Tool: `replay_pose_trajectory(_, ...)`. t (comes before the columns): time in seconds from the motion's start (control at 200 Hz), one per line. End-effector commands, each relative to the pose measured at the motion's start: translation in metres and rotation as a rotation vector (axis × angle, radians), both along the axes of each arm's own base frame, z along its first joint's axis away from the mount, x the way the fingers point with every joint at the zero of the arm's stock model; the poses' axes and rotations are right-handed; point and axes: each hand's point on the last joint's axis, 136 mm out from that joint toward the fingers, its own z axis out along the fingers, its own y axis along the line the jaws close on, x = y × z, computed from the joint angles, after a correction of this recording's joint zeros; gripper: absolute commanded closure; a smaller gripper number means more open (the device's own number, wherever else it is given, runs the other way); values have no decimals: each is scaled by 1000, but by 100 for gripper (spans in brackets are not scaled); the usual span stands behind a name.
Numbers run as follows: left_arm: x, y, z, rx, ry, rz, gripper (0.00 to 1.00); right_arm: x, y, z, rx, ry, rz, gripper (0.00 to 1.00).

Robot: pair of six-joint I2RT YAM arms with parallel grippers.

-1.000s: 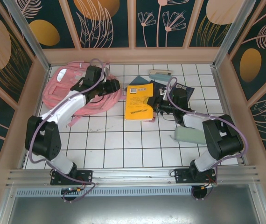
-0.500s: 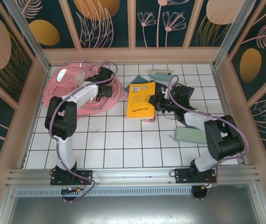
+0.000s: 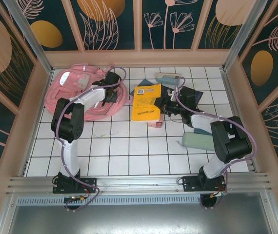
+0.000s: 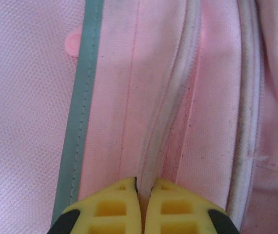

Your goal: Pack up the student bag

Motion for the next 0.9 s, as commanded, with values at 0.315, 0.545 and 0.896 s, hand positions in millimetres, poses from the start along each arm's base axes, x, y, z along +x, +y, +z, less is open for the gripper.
replay_pose_trajectory(0.315, 1, -6, 117, -141, -198, 23, 100, 28, 36, 50, 88, -144, 51, 100)
replay_pose_trajectory(0.545, -5, -9, 185, -273, -312, 14, 100, 44, 61, 45, 107, -135, 43, 100)
replay_pose_trajectory(0.896, -14, -6, 242, -366, -394, 2, 100, 79, 135, 27, 158, -122, 23, 100)
